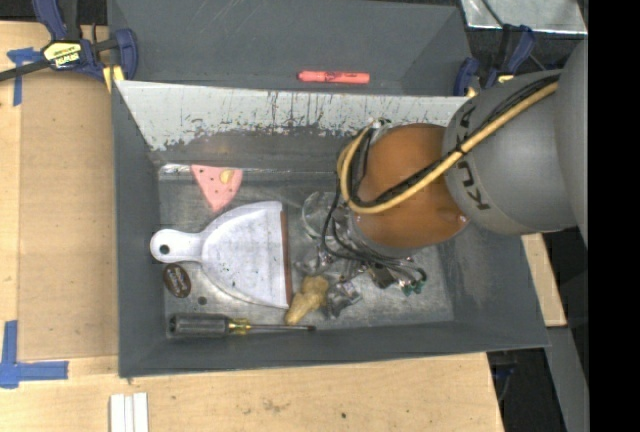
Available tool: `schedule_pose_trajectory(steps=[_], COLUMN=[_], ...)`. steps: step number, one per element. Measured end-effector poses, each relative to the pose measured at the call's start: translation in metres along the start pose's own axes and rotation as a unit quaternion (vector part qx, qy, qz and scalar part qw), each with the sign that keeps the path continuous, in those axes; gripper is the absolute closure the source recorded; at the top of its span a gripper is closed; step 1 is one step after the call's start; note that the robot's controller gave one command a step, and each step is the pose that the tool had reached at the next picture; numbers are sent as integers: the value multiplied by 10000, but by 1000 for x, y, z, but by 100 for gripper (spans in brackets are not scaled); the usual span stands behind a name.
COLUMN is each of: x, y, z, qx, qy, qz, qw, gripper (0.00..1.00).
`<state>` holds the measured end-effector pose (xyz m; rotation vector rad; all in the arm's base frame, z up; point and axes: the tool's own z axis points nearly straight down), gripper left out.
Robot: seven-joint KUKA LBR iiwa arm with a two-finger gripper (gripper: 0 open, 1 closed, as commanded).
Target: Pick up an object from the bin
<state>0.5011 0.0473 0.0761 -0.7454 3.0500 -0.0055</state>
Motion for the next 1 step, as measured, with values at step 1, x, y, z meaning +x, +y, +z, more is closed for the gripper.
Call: schedule_pose_trajectory(steps=[1], x=[-7], y=[-33], z=[-129], qx=[-12], qy=[-11], qz=[306], qw=[9995], gripper=[100])
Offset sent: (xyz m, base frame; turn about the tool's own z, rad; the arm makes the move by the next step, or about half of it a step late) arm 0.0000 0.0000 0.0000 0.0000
